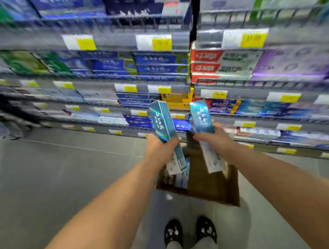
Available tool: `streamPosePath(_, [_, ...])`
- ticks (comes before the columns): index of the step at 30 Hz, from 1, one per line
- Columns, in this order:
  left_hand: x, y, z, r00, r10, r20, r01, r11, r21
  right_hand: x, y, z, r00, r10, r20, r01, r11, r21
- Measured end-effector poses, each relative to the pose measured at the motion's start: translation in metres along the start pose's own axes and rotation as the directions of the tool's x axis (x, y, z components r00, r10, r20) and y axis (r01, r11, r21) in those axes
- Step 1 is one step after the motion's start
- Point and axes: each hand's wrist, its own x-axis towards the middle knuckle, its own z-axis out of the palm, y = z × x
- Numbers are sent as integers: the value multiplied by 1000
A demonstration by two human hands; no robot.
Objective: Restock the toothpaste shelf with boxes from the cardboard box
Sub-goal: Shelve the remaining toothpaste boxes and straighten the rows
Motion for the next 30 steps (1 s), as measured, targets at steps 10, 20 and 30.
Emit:
streamPosePath(10, [-82,129,-195,935,177,-308,-287,886,-363,-114,-183,74,910,-414,40,413,890,-193])
streamPosePath(20, [-76,155,-378,937,324,-128,-340,776,-531,-159,-301,184,699,-714,40,615,571,-543])
streamPosePath(30, [-41,189,-465,899,420,-123,-404,689,-602,-172,-379,227,490,-859,149,353,40,-935])
